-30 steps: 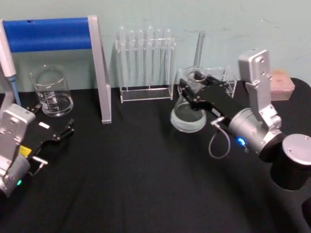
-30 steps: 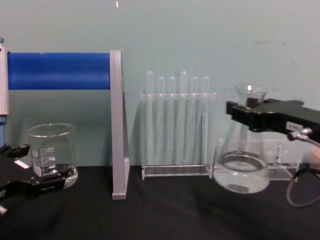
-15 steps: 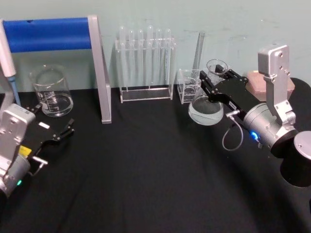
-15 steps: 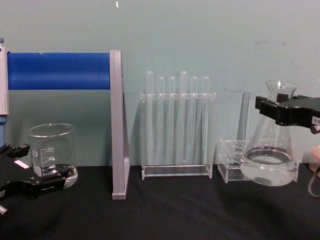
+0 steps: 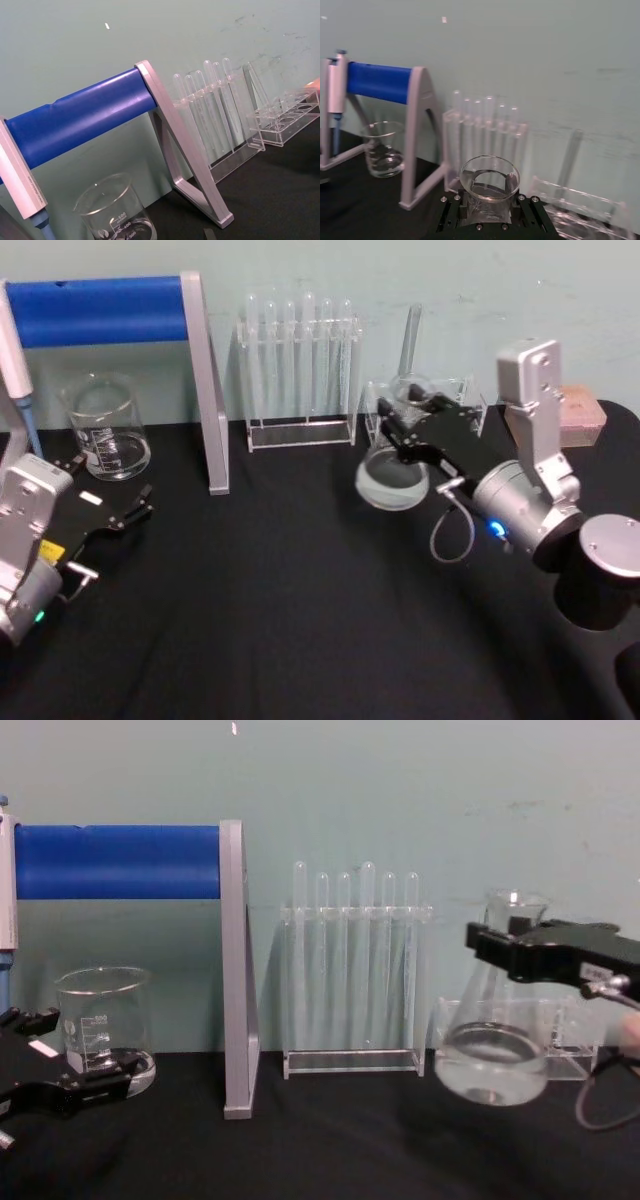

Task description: Grasp the erlenmeyer flask with one hand, shake it three times, then place it back.

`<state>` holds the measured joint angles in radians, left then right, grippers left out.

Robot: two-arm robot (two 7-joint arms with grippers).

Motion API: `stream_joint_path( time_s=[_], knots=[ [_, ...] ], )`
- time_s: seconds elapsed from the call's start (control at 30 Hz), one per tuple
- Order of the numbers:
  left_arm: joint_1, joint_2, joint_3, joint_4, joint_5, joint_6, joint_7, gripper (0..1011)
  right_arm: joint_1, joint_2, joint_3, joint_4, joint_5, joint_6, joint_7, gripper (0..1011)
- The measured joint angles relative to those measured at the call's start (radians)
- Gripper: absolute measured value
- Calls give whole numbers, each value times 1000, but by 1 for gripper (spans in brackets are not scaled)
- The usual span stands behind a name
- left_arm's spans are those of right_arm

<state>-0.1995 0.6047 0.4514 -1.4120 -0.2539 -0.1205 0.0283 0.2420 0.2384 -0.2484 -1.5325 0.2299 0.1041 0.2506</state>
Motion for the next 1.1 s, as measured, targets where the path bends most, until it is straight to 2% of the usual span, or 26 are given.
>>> stream_joint_path(
  time_s=[0.5,0.6,0.9,1.1],
  knots=[
    [0,0,0,0,0,0,0,1001,3,-15,-110,-19,14,6,79,449],
    [0,0,0,0,0,0,0,1000,3,-15,-143,-28,22,6,102,450],
    [0,0,0,0,0,0,0,1001,7,2,-210,-41,35,1,149,449],
    [0,0,0,0,0,0,0,1001,11,15,-238,-47,42,-6,169,449]
  ],
)
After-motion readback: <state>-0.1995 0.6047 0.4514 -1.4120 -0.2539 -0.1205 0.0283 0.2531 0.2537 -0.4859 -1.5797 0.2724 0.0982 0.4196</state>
